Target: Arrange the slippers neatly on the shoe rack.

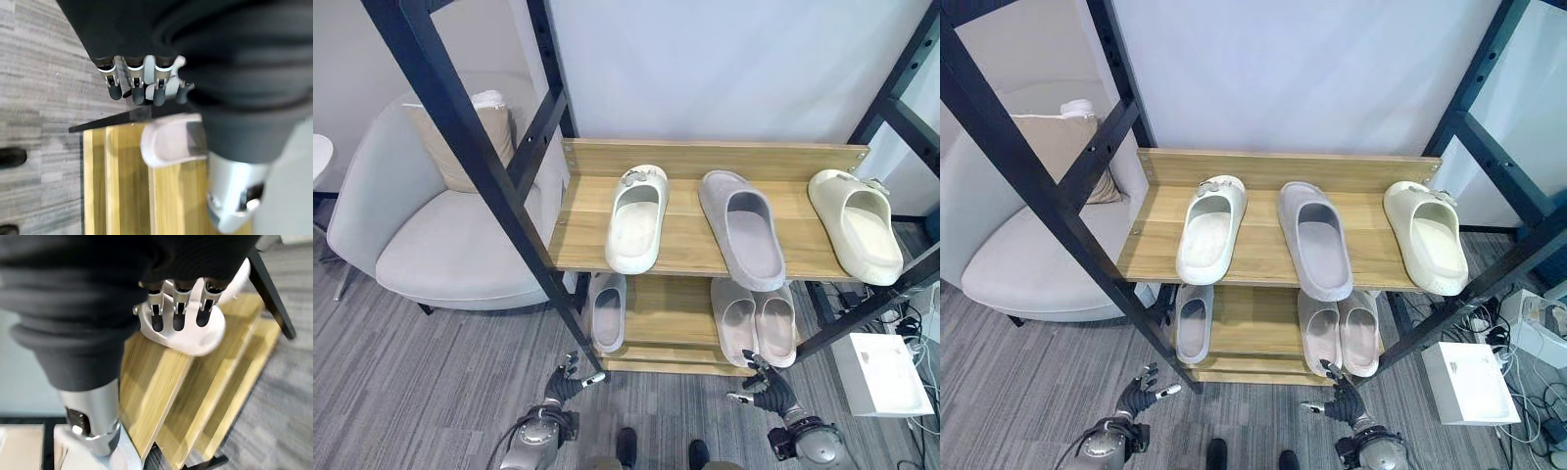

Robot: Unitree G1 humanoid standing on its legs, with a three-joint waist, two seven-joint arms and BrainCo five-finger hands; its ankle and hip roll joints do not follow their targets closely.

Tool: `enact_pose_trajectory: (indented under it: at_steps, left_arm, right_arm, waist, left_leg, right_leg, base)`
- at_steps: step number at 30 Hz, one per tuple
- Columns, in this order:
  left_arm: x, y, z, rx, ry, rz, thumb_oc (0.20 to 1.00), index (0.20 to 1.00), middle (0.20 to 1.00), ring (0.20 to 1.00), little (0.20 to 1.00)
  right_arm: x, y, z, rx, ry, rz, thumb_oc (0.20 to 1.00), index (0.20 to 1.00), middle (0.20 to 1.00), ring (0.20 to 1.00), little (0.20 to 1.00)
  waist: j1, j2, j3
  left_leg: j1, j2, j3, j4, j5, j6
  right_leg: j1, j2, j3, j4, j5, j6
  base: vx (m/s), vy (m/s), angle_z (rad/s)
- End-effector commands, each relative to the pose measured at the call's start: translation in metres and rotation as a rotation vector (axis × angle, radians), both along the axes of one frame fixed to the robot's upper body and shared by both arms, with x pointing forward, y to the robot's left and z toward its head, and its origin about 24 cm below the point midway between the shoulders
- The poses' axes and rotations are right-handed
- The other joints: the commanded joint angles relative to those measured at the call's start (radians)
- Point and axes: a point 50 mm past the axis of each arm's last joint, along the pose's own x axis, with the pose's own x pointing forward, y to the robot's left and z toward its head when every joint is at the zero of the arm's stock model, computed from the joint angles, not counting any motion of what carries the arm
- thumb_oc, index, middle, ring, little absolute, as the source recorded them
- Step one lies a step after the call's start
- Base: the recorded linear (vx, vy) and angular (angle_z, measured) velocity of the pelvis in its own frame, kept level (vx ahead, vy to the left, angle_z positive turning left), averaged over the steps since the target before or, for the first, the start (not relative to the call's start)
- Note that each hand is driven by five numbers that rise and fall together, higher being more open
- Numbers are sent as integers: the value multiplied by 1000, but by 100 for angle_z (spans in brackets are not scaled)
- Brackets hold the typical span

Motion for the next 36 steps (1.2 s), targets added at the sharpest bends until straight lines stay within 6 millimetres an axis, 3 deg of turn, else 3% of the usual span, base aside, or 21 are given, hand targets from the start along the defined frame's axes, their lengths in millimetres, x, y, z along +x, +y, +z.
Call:
enact_pose_trajectory:
  at_steps: [1,4,7,8,10,14,16,23,27,30,36]
  left_arm:
    - [25,2,14,38,-90,-51,1000,1000,1000,1000,1000]
    - [19,5,7,41,-46,-46,1000,1000,1000,1000,1000]
    - [15,2,-1,43,-6,-61,1000,1000,1000,1000,1000]
    - [15,1,-1,42,-6,-62,1000,1000,1000,1000,1000]
    - [16,-4,-3,51,9,-102,1000,1000,1000,1000,1000]
    - [19,-6,-4,67,17,-136,1000,1000,1000,1000,1000]
    - [21,-4,-3,76,17,-135,1000,1000,1000,1000,1000]
    - [14,-2,-7,70,34,-113,1000,1000,1000,1000,1000]
    - [9,-3,-9,57,36,-95,1000,1000,1000,1000,1000]
    - [5,-6,-10,32,32,-77,1000,1000,1000,1000,1000]
    - [8,-9,-4,14,-6,-87,1000,1000,1000,1000,1000]
  right_arm:
    - [28,0,64,-85,-298,167,1000,1000,1000,1000,1000]
    - [25,3,112,-93,-470,283,1000,1000,1000,1000,1000]
    - [16,8,144,-106,-555,391,1000,1000,1000,1000,1000]
    - [15,7,145,-106,-554,391,1000,1000,1000,1000,1000]
    - [7,14,170,-88,-586,528,1000,1000,1000,1000,1000]
    - [3,19,190,-71,-579,660,1000,1000,1000,1000,1000]
    - [-4,26,214,-22,-571,790,1000,1000,1000,1000,1000]
    - [-9,34,248,6,-674,862,1000,1000,1000,1000,1000]
    - [-9,32,276,-97,-892,824,1000,1000,1000,1000,1000]
    - [-4,24,297,-245,-1140,693,1000,1000,1000,1000,1000]
    - [24,20,295,-257,-1330,444,1000,1000,1000,1000,1000]
  waist:
    - [4,-27,4]
    - [-9,-32,0]
    - [-21,-35,-10]
    - [-20,-34,-10]
    - [-32,-39,-21]
    - [-40,-45,-33]
    - [-51,-55,-47]
    - [-62,-60,-66]
    - [-66,-58,-77]
    - [-63,-52,-82]
    - [-32,-50,-78]
  left_leg:
    - [-4,57,-3,10,-17,-55]
    - [-4,60,4,7,-17,-57]
    - [-2,65,13,4,-19,-59]
    - [-2,65,13,4,-19,-59]
    - [0,70,26,1,-22,-63]
    - [-1,74,33,1,-23,-67]
    - [-1,79,40,1,-23,-72]
    - [0,83,47,1,-25,-76]
    - [0,83,47,1,-28,-74]
    - [3,81,46,1,-34,-69]
    - [5,72,30,1,-41,-57]
  right_leg:
    - [38,-3,-26,7,-95,-6]
    - [34,-2,-23,6,-92,-3]
    - [28,0,-19,6,-88,0]
    - [28,1,-19,6,-88,0]
    - [22,4,-10,4,-83,0]
    - [15,8,-4,5,-79,0]
    - [11,12,0,7,-72,1]
    - [5,14,1,8,-66,2]
    - [4,13,-1,10,-66,5]
    - [5,11,-2,9,-67,8]
    - [11,3,-13,8,-68,10]
  base:
    - [0,0,0]
    - [0,0,0]
    - [-5,1,-1]
    - [-33,12,-4]
    - [-45,11,-1]
    - [-26,7,-4]
    - [-37,19,-2]
    - [-18,19,-9]
    - [0,0,0]
    - [10,21,0]
    - [3,11,0]
